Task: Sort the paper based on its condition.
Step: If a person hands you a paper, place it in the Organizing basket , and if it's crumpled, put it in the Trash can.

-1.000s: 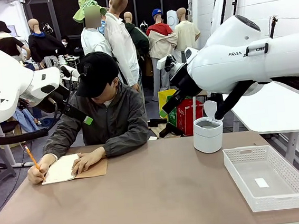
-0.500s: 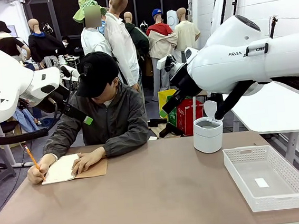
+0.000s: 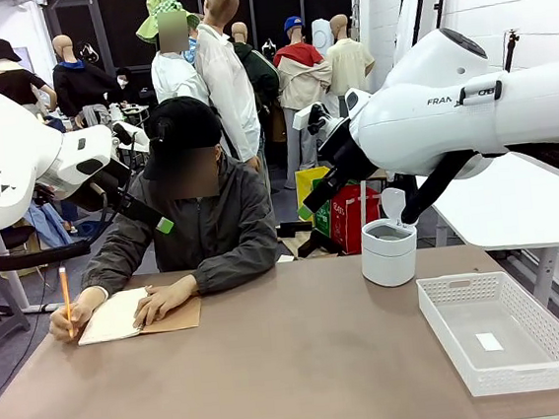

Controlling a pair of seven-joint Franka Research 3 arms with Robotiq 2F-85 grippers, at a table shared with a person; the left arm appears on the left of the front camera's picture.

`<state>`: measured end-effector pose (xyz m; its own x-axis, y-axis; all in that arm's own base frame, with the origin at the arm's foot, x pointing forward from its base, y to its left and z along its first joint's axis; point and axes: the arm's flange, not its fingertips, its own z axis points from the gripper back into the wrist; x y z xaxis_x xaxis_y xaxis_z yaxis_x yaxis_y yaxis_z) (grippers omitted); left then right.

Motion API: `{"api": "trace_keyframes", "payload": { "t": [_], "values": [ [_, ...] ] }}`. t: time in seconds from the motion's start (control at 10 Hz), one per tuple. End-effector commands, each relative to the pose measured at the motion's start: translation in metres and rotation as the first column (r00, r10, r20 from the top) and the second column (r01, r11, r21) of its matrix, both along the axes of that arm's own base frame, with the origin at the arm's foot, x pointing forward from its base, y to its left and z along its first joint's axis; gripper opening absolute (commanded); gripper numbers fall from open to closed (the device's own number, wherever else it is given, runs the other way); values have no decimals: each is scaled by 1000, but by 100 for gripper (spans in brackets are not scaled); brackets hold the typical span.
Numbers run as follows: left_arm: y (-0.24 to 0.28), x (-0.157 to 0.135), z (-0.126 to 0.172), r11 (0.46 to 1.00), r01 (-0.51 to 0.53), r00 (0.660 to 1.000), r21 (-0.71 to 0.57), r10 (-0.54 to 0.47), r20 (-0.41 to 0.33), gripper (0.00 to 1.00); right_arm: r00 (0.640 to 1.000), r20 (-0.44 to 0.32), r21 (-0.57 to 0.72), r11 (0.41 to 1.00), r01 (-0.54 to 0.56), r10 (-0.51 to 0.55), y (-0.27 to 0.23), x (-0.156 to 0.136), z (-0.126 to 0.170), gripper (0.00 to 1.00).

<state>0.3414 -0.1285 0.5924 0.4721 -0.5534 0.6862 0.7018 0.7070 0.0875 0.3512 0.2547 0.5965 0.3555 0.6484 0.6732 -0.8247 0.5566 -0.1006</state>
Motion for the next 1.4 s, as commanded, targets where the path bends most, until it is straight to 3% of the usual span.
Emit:
{"api": "trace_keyframes", "payload": {
  "t": [0.0,1.3],
  "values": [
    [1,1,1,1000,2,1000,-4,-2,-5,100,1000,3,-7,1000,11,-11,1,0,0,100],
    [1,1,1,1000,2,1000,-4,-2,-5,100,1000,3,-7,1000,11,-11,1,0,0,100]
  ]
}}
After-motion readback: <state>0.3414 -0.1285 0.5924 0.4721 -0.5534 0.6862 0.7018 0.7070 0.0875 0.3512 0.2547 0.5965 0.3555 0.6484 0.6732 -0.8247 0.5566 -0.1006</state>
